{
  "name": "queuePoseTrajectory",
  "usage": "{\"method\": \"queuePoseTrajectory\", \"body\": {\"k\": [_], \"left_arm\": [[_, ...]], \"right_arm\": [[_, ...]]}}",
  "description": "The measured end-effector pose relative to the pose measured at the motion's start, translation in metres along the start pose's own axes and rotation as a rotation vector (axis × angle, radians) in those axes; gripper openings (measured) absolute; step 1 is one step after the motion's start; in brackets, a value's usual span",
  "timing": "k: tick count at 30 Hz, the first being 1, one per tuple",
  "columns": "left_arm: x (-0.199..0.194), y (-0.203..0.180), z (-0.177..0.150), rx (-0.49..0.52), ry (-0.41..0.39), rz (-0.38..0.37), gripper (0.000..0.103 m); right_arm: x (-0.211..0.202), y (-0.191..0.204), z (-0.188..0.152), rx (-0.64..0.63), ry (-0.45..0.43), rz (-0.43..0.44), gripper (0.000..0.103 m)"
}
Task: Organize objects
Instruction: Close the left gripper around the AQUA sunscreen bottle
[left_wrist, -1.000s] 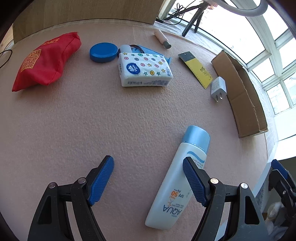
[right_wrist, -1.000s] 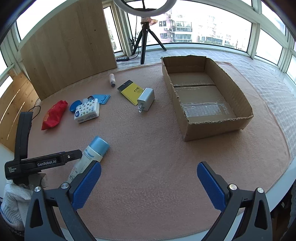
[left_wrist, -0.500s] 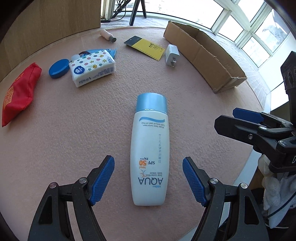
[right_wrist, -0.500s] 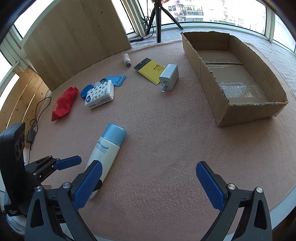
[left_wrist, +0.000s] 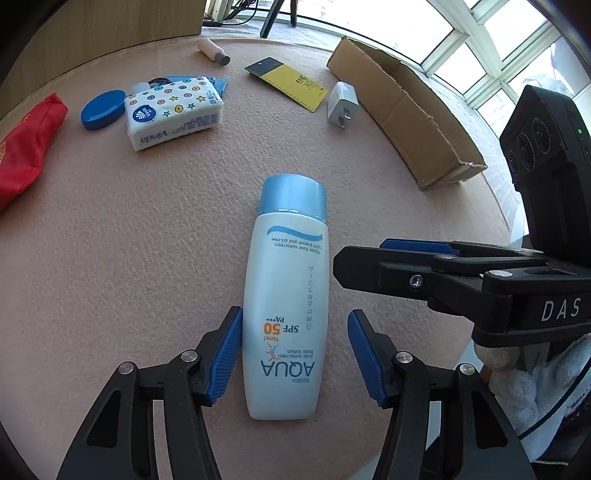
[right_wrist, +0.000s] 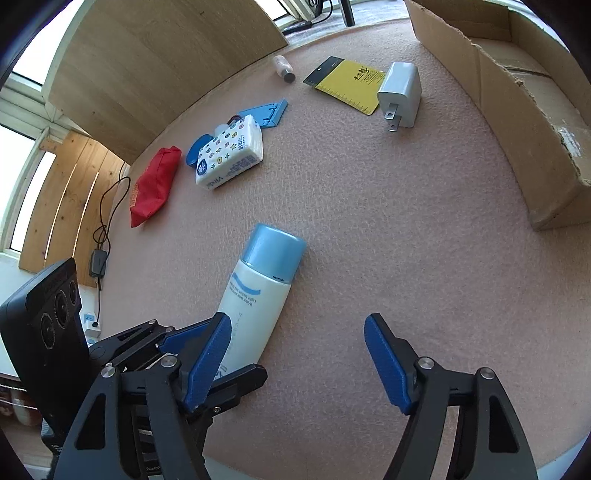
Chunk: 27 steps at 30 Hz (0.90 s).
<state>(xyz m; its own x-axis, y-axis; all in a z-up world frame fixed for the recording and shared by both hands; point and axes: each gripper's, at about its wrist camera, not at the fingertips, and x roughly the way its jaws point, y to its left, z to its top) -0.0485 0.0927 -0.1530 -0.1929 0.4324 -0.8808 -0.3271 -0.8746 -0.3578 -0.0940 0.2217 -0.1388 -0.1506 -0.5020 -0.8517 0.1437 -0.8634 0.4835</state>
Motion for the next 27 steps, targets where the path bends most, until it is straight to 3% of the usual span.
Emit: {"method": "queuePoseTrajectory", "body": {"k": [9, 11, 13, 20, 27], "left_arm": [[0.006, -0.010, -0.001, 0.001, -0.004, -0.033, 0.048], [0.006, -0.013, 0.000, 0.001, -0.007, -0.041, 0.047], [0.008, -0.014, 0.000, -0.004, -0.009, -0.042, 0.046], [0.005, -0.023, 0.004, -0.019, -0.035, -0.040, 0.046], [-0.008, -0.055, 0.034, 0.008, -0.102, -0.046, 0.046]], "right_arm": [[0.014, 0.008, 0.004, -0.034, 0.057, 0.029, 0.069], [0.015, 0.009, 0.004, -0.049, 0.073, 0.034, 0.050], [0.018, 0.009, 0.003, -0.051, 0.093, 0.060, 0.043], [0.007, 0.006, 0.003, -0.056, 0.067, 0.054, 0.042], [-0.032, -0.004, 0.019, -0.046, -0.016, 0.063, 0.042]]}}
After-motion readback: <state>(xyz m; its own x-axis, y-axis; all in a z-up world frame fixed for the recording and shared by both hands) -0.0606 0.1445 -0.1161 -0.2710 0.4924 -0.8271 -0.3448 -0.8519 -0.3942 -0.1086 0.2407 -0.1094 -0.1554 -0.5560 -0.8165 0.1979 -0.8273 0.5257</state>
